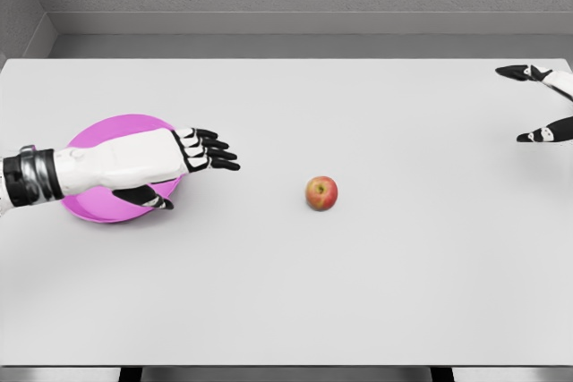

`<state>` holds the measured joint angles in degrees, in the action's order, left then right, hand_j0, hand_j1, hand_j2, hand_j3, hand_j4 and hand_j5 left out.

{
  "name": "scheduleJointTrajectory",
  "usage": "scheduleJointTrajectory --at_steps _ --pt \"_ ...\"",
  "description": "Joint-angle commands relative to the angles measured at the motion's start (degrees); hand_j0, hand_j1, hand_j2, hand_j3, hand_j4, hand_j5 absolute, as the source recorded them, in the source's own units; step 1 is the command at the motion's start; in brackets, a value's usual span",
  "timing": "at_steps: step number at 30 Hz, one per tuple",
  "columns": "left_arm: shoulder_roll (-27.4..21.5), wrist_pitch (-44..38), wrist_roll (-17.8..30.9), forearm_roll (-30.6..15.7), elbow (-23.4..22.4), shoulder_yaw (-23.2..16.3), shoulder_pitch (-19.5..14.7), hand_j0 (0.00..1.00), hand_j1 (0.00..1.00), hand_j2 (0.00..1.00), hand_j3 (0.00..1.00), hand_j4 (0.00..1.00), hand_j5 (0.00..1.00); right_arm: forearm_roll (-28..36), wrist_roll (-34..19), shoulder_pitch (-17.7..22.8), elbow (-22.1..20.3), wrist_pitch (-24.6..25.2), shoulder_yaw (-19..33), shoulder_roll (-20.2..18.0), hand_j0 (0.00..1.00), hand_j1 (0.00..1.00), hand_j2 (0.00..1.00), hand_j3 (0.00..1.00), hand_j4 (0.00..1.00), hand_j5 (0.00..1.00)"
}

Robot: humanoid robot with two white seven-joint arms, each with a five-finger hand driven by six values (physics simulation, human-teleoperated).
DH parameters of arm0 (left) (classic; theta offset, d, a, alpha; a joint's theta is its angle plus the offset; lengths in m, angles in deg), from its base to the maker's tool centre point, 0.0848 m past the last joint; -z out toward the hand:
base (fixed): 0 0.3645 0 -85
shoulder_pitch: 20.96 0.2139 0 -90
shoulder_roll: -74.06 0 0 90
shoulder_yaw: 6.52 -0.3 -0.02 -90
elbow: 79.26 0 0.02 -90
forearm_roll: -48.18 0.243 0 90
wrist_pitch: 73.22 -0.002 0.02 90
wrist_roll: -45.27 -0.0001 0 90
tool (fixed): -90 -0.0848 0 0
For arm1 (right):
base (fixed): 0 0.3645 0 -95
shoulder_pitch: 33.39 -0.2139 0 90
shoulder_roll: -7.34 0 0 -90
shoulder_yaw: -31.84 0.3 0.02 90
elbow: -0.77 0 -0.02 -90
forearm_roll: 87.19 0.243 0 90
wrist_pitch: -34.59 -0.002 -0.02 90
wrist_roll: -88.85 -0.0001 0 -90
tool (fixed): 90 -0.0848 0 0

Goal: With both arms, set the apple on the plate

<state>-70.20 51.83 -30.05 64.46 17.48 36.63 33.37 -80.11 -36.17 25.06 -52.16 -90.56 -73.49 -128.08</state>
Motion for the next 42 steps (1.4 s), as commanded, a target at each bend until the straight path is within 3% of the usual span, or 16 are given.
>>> scheduleJointTrajectory --at_steps 1,3,5,6,8,10,12,13,17,28,31,36,42 --pt "2.14 -0.06 3.87 -0.46 0.03 -1.13 -0.54 1.00 1.00 1.00 1.00 1.00 1.00 -1.72 0.02 0.00 2.83 0.15 11.55 3.76 1.00 1.00 1.00 1.00 1.00 1.00" --pt "4.51 -0.06 3.96 -0.46 -0.06 -6.93 -6.51 1.00 1.00 1.00 1.00 1.00 1.00 -1.63 0.02 0.09 2.39 0.15 11.63 3.67 1.00 1.00 1.00 1.00 1.00 1.00" --pt "10.57 -0.06 4.49 -0.37 -0.23 -10.01 -9.94 1.00 1.00 1.00 1.00 1.00 1.00 -1.54 0.02 0.09 1.43 0.15 11.72 3.67 1.00 1.00 1.00 1.00 1.00 1.00" --pt "14.70 -0.06 7.30 -0.46 -1.37 -10.71 -11.35 1.00 1.00 1.00 1.00 1.00 1.00 -1.54 0.02 0.52 -0.33 0.15 11.63 3.76 1.00 1.00 1.00 1.00 1.00 1.00" --pt "21.29 -0.06 8.88 -0.37 -7.87 -11.06 -12.49 1.00 1.00 1.00 1.00 1.00 1.00 -1.63 0.02 4.48 -5.77 0.15 10.67 3.67 1.00 1.00 1.00 1.00 1.00 1.00" --pt "25.60 -0.06 8.88 -0.37 -14.20 -11.51 -15.21 1.00 1.00 1.00 1.00 1.00 1.00 -1.63 0.02 5.19 -13.94 0.15 2.86 3.58 1.00 1.00 1.00 1.00 1.00 1.00" --pt "28.24 -0.06 8.88 -0.02 -15.00 -11.59 -15.92 1.00 1.00 1.00 1.00 1.00 1.00 -1.63 0.02 4.83 -15.71 0.15 1.44 3.49 1.00 1.00 1.00 1.00 1.00 1.00" --pt "29.03 -0.06 8.80 2.35 -15.00 -11.51 -16.10 1.00 1.00 1.00 1.00 1.00 1.00 -1.63 0.02 4.39 -15.80 0.15 1.44 3.49 1.00 1.00 1.00 1.00 1.00 1.00" --pt "29.65 -0.06 8.88 4.20 -15.00 -14.05 -16.01 1.00 1.00 1.00 1.00 1.00 1.00 -1.54 0.02 3.60 -15.80 0.15 1.44 3.32 1.00 1.00 1.00 1.00 1.00 1.00" --pt "29.47 -0.06 8.97 8.86 -15.52 -13.97 -16.10 0.95 0.95 0.95 0.95 0.95 0.95 -1.63 0.02 3.34 -15.80 0.15 1.35 3.14 1.00 1.00 1.00 1.00 1.00 1.00" --pt "29.56 -0.06 8.80 9.82 -18.86 -14.05 -16.19 0.95 0.95 0.95 0.95 0.95 0.95 -1.63 0.02 3.34 -15.80 0.15 1.35 3.14 1.00 1.00 1.00 1.00 1.00 1.00" --pt "30.00 -0.06 8.80 9.91 -18.95 -14.05 -16.19 0.95 0.95 0.95 0.95 0.95 0.95 -1.63 0.02 3.34 -15.80 0.15 1.35 3.05 1.00 1.00 1.00 1.00 1.00 1.00" --pt "30.88 -0.06 8.88 11.67 -18.95 -15.20 -16.10 0.88 0.88 0.88 0.88 0.88 0.88 -1.54 0.02 3.34 -15.80 0.15 1.44 2.35 1.00 1.00 1.00 1.00 1.00 1.00"
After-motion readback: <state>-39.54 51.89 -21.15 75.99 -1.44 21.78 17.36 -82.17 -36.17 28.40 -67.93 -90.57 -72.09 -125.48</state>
